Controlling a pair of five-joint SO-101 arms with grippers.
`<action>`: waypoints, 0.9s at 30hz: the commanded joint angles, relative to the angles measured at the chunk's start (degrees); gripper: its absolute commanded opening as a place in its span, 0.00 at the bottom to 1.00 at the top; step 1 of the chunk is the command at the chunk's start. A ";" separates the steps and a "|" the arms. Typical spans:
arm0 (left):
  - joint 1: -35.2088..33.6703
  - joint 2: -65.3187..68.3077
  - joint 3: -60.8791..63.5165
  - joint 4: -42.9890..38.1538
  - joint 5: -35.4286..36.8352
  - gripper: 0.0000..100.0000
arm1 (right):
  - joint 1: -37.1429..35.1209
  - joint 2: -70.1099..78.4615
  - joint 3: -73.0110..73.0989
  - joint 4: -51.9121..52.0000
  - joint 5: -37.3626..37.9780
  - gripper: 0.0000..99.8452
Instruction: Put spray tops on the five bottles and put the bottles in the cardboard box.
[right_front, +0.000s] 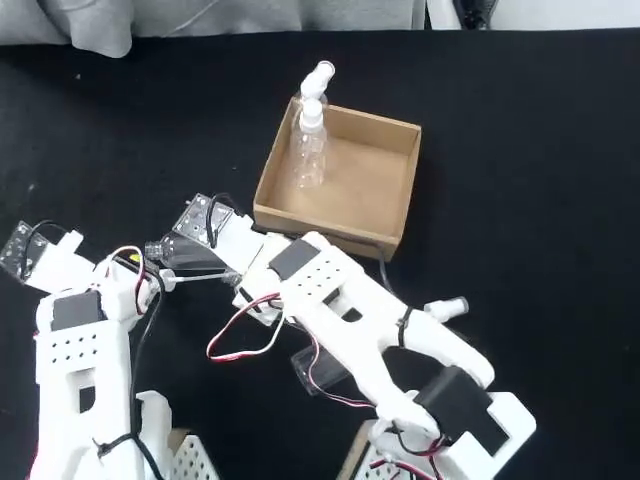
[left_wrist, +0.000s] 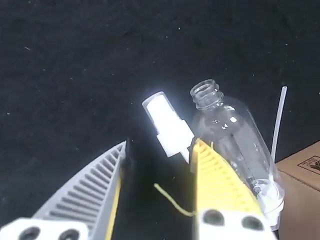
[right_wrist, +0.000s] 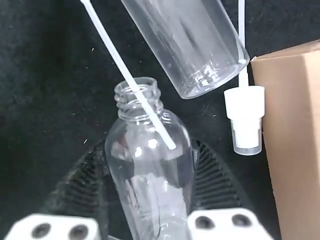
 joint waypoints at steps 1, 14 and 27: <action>1.01 0.18 0.04 -1.76 1.05 0.19 | -0.97 -0.31 -4.09 -1.32 -0.18 0.05; 2.24 0.09 6.81 -9.23 0.97 0.19 | -1.05 -0.31 -4.09 -1.05 -0.18 0.05; 2.15 -0.44 10.15 -15.65 0.88 0.06 | -1.05 -0.31 -4.09 -0.97 -0.18 0.05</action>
